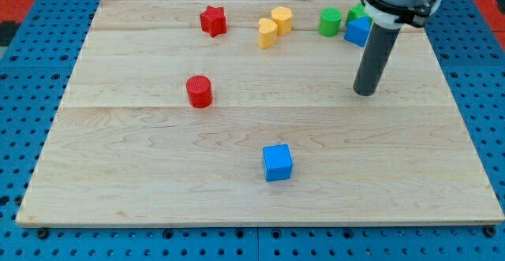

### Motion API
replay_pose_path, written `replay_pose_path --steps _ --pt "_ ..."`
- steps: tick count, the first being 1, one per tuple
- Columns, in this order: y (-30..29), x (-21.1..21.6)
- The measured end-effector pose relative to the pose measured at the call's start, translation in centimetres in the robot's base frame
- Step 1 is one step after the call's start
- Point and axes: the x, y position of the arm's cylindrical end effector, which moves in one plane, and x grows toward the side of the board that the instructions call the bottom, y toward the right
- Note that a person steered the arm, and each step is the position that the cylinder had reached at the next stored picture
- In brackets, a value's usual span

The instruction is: Move the blue cube below to the green circle

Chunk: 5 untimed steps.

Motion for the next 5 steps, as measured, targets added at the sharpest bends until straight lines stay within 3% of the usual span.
replay_pose_path --steps 3,5 --pt "-0.3 -0.4" --pt "-0.1 7.9"
